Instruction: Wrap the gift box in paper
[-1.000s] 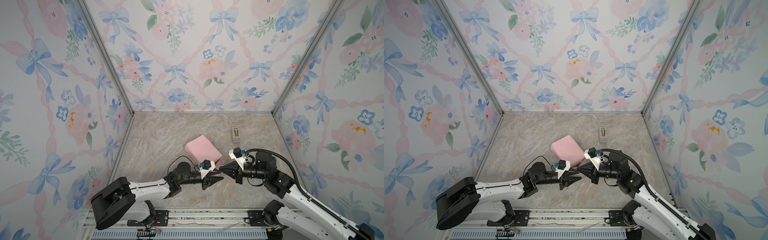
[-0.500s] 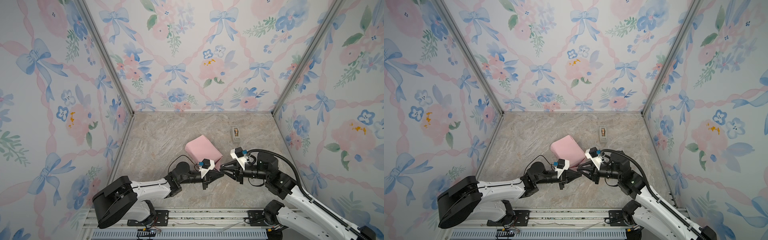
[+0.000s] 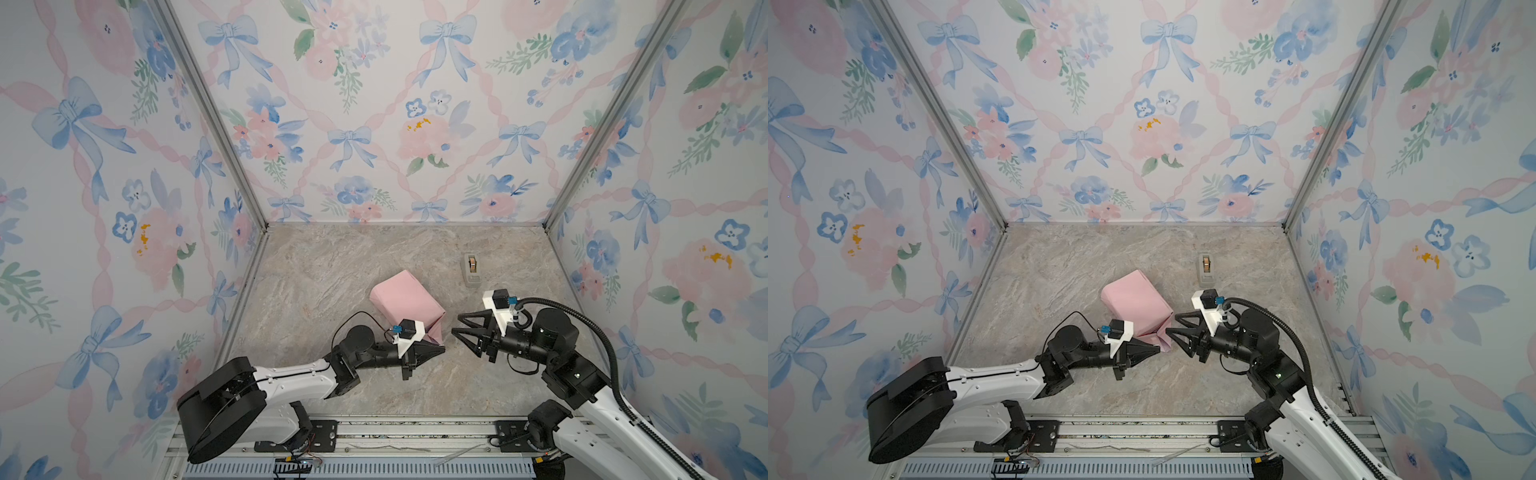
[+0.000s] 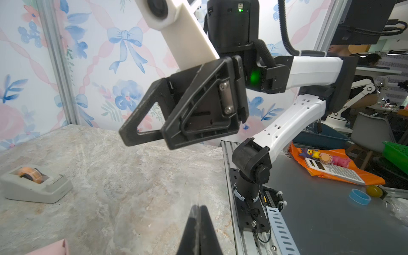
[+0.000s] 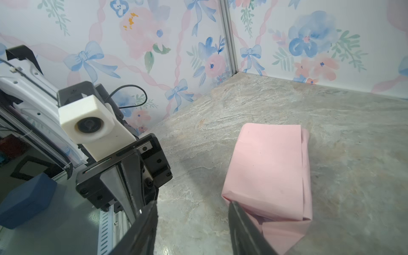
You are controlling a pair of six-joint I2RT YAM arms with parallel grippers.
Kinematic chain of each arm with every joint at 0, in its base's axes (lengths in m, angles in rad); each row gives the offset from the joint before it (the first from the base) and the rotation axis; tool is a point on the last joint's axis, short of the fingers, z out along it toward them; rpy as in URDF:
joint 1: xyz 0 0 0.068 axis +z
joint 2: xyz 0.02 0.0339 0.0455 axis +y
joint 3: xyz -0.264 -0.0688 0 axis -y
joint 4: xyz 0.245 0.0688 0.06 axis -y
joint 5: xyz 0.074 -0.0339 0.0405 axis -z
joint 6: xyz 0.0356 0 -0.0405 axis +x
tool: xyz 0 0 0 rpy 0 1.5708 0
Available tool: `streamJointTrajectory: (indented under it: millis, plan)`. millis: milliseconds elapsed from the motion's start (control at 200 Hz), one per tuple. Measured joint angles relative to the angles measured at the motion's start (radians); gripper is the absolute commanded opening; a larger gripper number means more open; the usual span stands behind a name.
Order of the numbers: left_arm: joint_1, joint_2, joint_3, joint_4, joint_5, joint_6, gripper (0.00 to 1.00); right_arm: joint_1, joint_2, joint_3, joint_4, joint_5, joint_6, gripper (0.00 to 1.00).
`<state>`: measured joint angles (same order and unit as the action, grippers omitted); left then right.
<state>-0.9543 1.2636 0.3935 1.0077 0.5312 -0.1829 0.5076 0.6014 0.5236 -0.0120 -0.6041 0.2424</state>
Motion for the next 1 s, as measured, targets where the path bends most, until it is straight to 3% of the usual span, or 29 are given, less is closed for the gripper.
streamJointTrajectory:
  millis: [240,430,630,1000]
  plan:
    - [0.006,-0.008,-0.008,-0.003,-0.024,0.051,0.0,-0.071,-0.073,-0.024,0.008,-0.026,0.201,0.63]
    - [0.006,-0.008,-0.008,-0.016,-0.026,0.098,0.0,-0.058,0.076,-0.02,0.018,-0.108,0.443,0.66]
    - [0.007,-0.008,-0.008,-0.03,-0.025,0.129,0.0,0.025,0.196,-0.019,0.041,-0.176,0.64,0.69]
    - [0.007,-0.008,-0.008,-0.038,-0.014,0.15,0.0,0.079,0.288,-0.002,0.203,-0.256,0.79,0.59]
